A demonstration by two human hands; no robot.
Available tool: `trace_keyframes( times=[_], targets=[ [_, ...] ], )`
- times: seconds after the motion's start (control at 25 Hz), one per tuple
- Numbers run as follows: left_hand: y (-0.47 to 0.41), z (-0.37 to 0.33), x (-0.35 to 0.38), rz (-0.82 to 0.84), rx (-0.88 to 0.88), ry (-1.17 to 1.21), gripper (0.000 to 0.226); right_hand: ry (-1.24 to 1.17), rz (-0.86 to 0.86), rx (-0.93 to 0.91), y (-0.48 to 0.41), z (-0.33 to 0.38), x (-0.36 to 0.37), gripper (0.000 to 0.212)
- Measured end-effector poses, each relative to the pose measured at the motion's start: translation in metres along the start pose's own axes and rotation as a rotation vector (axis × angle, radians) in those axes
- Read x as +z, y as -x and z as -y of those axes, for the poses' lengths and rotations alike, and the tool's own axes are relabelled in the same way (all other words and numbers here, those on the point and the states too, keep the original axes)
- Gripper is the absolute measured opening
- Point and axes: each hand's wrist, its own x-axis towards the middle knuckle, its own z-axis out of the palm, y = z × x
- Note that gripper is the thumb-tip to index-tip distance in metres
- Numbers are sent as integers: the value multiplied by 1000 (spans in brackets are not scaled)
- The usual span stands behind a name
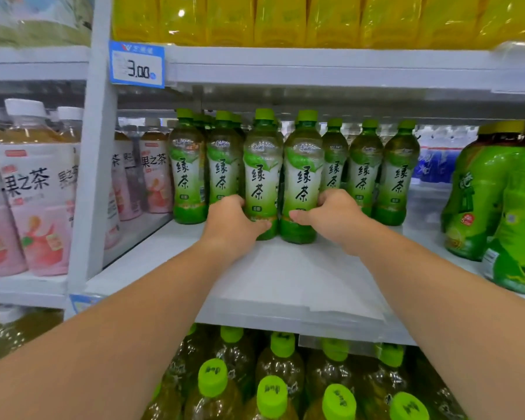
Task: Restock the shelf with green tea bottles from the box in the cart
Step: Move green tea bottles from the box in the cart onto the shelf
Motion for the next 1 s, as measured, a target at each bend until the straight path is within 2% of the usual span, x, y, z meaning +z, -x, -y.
trace_keyframes(
  times=[0.16, 0.36, 0.48, 0.52, 0.64, 0.88, 1.0],
  targets=[
    [-18, 6, 12, -20, -42, -30, 31, 27, -39, 12, -21, -5, 10, 34],
    [-24, 15, 15, -78, -146, 22, 46, -28, -121, -26, -38, -21, 30, 40],
    [-28, 15, 14, -64, -198, 36, 49, -154, -95, -34, -37, -30, 37, 61],
    [-31, 15, 15, -57, -217, 21, 51, -184, -80, -33, -38, -32, 38, 61],
    [-39, 16, 19, -36, -249, -53, 50, -232, -47, -3, -41, -37, 37, 46],
    [-43, 17, 22, -47, -256, -70, 56, -200, -93, 16, -43, -38, 35, 21],
    [-40, 19, 22, -46, -261, -14, 43, -189, -101, 15, -44, -39, 36, 19]
  ],
)
